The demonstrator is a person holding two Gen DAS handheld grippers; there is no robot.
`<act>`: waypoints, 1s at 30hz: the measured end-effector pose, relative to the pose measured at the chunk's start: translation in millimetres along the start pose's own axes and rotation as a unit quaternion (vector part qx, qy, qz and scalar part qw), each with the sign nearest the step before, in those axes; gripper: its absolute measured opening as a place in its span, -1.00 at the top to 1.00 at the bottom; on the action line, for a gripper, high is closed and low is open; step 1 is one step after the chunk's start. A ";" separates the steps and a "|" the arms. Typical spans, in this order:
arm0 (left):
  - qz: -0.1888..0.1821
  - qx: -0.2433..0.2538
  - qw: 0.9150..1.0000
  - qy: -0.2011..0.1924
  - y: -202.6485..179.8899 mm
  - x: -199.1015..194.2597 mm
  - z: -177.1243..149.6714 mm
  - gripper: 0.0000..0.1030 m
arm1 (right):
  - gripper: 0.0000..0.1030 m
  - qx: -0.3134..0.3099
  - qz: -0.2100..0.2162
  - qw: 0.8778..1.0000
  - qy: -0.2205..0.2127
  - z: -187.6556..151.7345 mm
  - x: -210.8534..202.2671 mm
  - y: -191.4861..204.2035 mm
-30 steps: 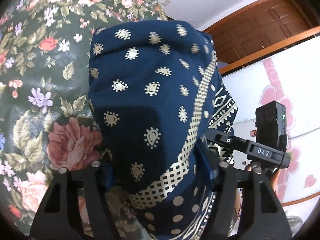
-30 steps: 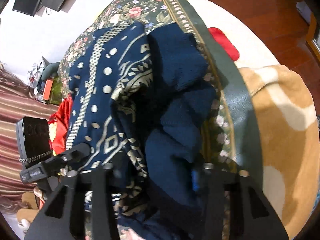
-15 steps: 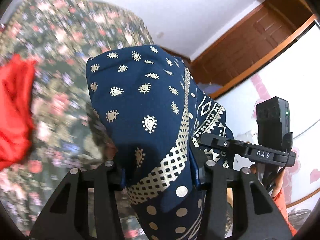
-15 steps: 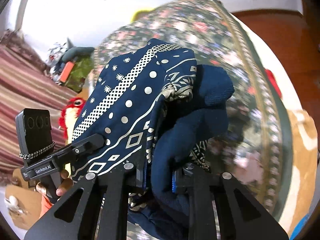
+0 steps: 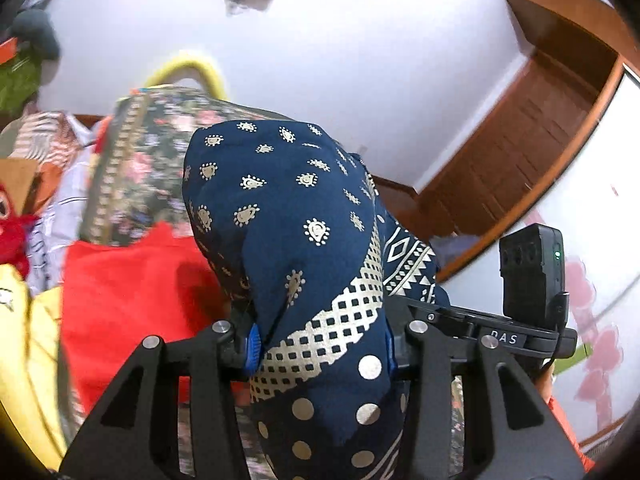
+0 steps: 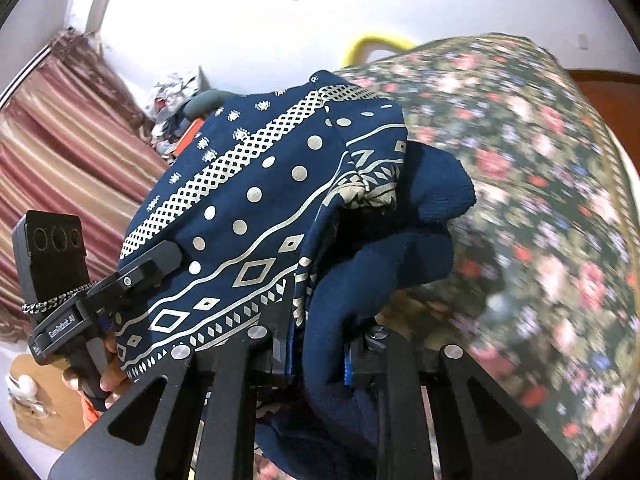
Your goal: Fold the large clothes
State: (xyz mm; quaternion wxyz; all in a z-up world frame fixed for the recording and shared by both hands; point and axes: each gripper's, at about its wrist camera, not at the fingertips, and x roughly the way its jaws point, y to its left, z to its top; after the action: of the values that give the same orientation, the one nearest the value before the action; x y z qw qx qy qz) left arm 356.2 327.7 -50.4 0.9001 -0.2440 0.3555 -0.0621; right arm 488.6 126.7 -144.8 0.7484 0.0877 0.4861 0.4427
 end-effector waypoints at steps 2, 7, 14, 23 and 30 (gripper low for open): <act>0.006 -0.021 1.000 0.001 33.5 -1.4 2.8 0.13 | 0.71 -0.003 0.007 1.000 0.009 7.4 30.7 8.9; 0.050 -0.087 0.994 0.044 133.1 14.7 -5.4 0.12 | 0.71 0.002 0.011 0.999 0.043 4.3 110.9 20.3; 0.061 -0.165 0.982 0.069 232.4 45.5 -48.2 0.04 | 0.66 -0.002 0.011 0.995 0.097 -12.3 192.3 12.4; 0.134 -0.057 0.987 0.068 194.3 41.9 -58.5 -0.35 | -0.01 -0.051 -0.034 0.994 0.086 -27.7 158.2 -5.0; 0.247 0.025 0.967 0.062 172.0 45.7 -66.5 -0.80 | -0.12 -0.034 -0.072 0.995 0.065 -28.7 141.1 -18.5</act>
State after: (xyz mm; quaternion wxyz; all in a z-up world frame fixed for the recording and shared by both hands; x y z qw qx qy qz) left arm 334.8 438.6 -203.2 0.8697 -0.1213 0.4582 0.1379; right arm 495.3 212.7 -261.6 0.7478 -0.0017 0.5230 0.4090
